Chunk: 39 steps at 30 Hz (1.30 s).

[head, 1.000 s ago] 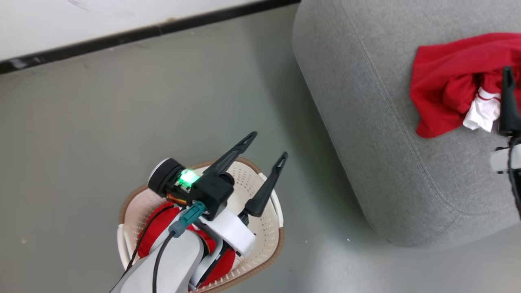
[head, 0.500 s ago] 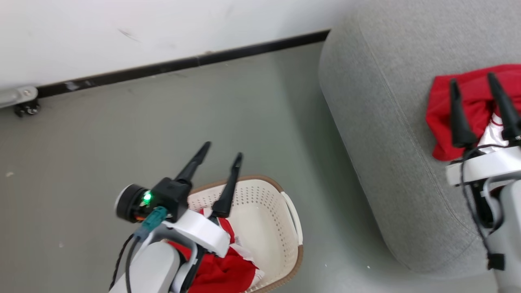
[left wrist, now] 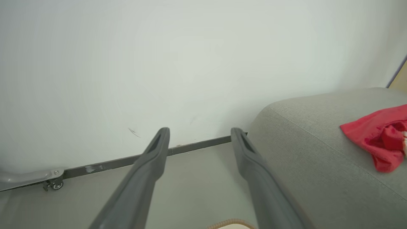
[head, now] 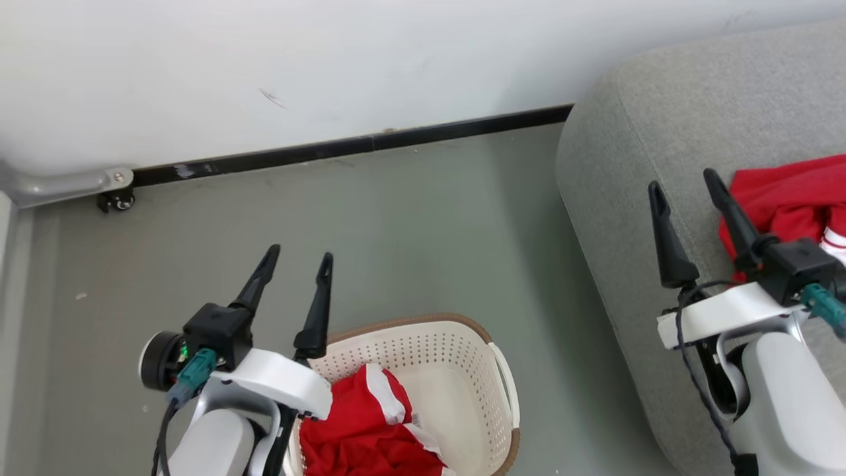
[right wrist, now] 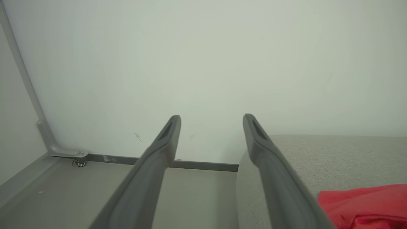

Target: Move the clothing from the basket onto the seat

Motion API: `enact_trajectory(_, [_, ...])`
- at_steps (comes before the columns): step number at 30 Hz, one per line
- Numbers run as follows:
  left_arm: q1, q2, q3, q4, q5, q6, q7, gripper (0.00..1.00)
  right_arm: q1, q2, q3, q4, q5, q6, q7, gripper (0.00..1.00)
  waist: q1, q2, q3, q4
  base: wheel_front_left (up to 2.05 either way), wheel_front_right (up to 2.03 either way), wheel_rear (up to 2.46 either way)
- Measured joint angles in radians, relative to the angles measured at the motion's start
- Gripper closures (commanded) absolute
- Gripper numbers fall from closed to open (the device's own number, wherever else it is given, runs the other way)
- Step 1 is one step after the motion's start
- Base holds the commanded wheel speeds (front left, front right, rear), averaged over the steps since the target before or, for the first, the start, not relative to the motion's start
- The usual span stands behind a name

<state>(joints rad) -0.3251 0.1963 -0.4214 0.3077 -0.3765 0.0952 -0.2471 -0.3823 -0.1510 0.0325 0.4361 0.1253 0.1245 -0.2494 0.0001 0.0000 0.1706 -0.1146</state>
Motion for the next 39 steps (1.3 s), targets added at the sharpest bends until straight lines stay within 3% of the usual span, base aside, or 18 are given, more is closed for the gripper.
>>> enact_trajectory(22, [0.177,0.012,0.143,-0.011,0.005,0.081,0.000,0.00,0.254,0.087,-0.049,-0.062,-0.074,0.000,0.000,0.00,0.0000,0.0000,-0.138,0.060,0.00,0.00,0.00])
enact_trajectory(39, [0.273,0.020,0.196,-0.042,0.022,0.082,0.000,0.00,0.369,0.104,-0.077,-0.152,-0.102,0.000,0.000,0.00,0.0000,0.0000,-0.189,0.055,0.00,0.00,0.00])
